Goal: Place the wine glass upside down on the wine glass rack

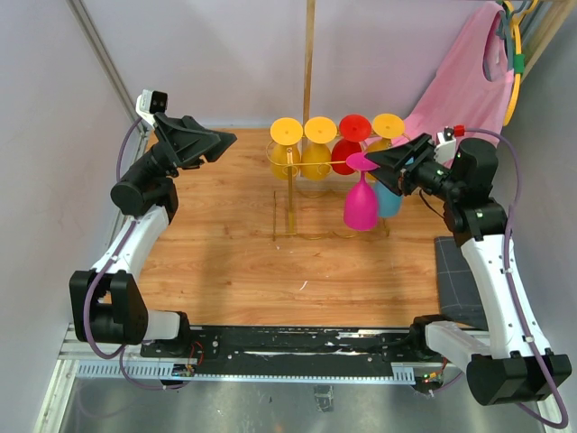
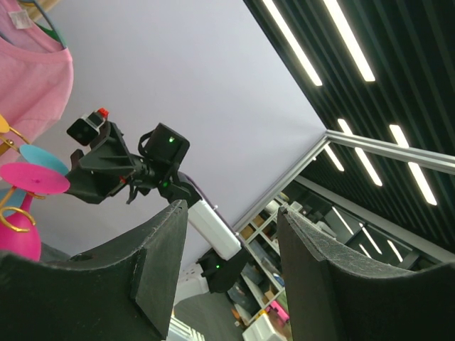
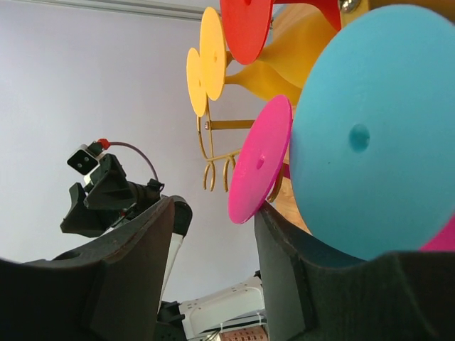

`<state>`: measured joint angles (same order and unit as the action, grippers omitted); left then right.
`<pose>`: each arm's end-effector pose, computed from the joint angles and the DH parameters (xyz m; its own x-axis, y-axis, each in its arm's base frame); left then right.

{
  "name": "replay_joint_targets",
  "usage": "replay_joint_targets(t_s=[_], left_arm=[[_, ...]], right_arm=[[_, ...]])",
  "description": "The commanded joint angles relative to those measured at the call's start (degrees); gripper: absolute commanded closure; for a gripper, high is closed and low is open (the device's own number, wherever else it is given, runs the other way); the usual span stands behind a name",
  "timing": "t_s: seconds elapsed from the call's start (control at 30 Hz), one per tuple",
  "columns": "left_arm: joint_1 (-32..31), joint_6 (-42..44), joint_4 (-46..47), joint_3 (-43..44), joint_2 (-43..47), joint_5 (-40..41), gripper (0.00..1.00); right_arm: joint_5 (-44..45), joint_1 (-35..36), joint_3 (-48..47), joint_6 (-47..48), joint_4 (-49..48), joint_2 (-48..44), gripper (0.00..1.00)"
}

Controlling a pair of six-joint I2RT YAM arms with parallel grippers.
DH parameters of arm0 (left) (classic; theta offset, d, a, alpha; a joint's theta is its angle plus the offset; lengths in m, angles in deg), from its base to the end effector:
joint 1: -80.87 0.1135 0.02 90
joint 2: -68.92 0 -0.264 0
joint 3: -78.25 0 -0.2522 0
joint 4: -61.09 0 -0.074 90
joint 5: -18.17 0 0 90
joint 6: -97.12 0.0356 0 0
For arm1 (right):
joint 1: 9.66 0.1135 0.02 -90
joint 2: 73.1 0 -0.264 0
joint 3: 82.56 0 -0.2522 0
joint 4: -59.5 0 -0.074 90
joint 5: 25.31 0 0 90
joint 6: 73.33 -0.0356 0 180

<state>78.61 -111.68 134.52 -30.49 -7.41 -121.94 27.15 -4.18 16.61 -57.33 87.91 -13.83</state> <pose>0.2433 -0.0369 0.4377 -0.7174 -0.5341 -0.4473 0.6655 -0.3355 -0.6667 0.2181 0.0427 0.4209 -0.6844 0.7001 -0.2038 -0.0727 0.2126 0.9744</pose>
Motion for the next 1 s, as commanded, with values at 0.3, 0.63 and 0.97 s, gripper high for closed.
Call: replay_joint_targets(t_s=[0.3,0.63,0.97], left_arm=[[0.51,-4.32,8.19,-0.96,0.4,0.18,0.42],[0.5,-4.37,8.27,-0.89,0.36,0.27,0.42],[0.51,-4.72,8.91,-1.2,0.4,0.45,0.42]], right_arm=[[-1.13,-0.55,-3.26,5.74,6.25,0.74,0.47],[-1.65,-0.55,-4.76,7.2,8.8,0.23,0.46],[-2.33,-0.55,-4.08,6.71,9.43,-1.33,0.45]])
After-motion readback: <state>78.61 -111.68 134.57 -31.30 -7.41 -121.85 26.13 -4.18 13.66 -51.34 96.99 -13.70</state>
